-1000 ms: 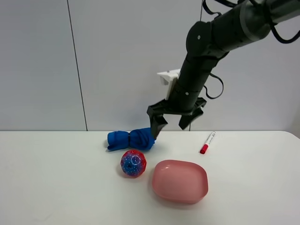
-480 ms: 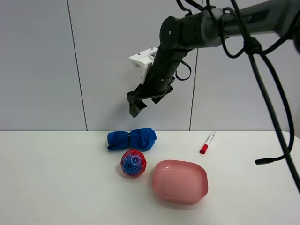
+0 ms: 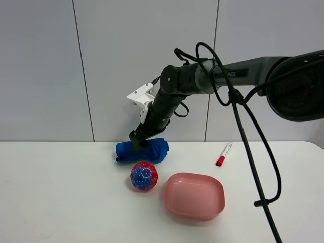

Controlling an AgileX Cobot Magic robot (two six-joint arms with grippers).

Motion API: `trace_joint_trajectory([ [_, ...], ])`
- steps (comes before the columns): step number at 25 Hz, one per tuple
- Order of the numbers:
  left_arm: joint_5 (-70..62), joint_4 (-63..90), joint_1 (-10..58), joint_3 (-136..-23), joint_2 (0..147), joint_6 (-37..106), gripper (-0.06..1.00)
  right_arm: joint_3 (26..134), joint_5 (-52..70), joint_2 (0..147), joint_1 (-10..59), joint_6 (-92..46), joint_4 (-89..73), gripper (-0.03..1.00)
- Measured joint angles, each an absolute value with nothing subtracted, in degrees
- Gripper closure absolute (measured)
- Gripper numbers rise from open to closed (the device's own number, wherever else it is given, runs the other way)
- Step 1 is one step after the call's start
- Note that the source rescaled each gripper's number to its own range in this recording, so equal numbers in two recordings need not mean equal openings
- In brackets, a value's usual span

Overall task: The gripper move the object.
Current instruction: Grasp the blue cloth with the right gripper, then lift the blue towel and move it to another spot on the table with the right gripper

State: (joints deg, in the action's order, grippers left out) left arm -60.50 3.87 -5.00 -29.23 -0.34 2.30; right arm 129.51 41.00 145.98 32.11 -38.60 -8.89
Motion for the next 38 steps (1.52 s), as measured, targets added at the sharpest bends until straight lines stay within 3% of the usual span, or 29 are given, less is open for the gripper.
trace_joint_trajectory([
  [8, -60.50, 3.87, -5.00, -29.23, -0.34, 2.30, -0.06, 129.71, 35.02, 149.87, 32.06, -39.02, -10.36, 0.05],
  [11, -60.50, 3.87, -5.00, -29.23, -0.34, 2.30, -0.06, 129.71, 33.95, 150.38, 31.76, -39.02, -10.31, 0.11],
  [15, -60.50, 3.87, -5.00, -29.23, -0.34, 2.30, -0.06, 129.89, 33.81, 150.44, 31.30, -38.96, -10.24, 0.44],
  [18, -60.50, 3.87, -5.00, -29.23, -0.34, 2.30, -0.06, 129.89, 34.33, 150.44, 31.25, -36.78, -9.91, 0.91],
  [19, -60.50, 3.87, -5.00, -29.23, -0.34, 2.30, -0.06, 129.89, 34.38, 150.38, 31.25, -35.49, -9.84, 0.97],
  [23, -60.50, 3.87, -5.00, -29.23, -0.34, 2.30, -0.06, 129.89, 36.10, 149.39, 31.25, -31.57, -9.26, 0.97],
  [26, -60.50, 3.87, -5.00, -29.23, -0.34, 2.30, -0.06, 129.83, 44.84, 144.41, 31.30, -30.58, -7.61, 0.97],
  [38, -60.50, 3.87, -5.00, -29.23, -0.34, 2.30, -0.06, 129.83, 60.84, 114.67, 31.47, -17.74, -0.56, 0.97],
])
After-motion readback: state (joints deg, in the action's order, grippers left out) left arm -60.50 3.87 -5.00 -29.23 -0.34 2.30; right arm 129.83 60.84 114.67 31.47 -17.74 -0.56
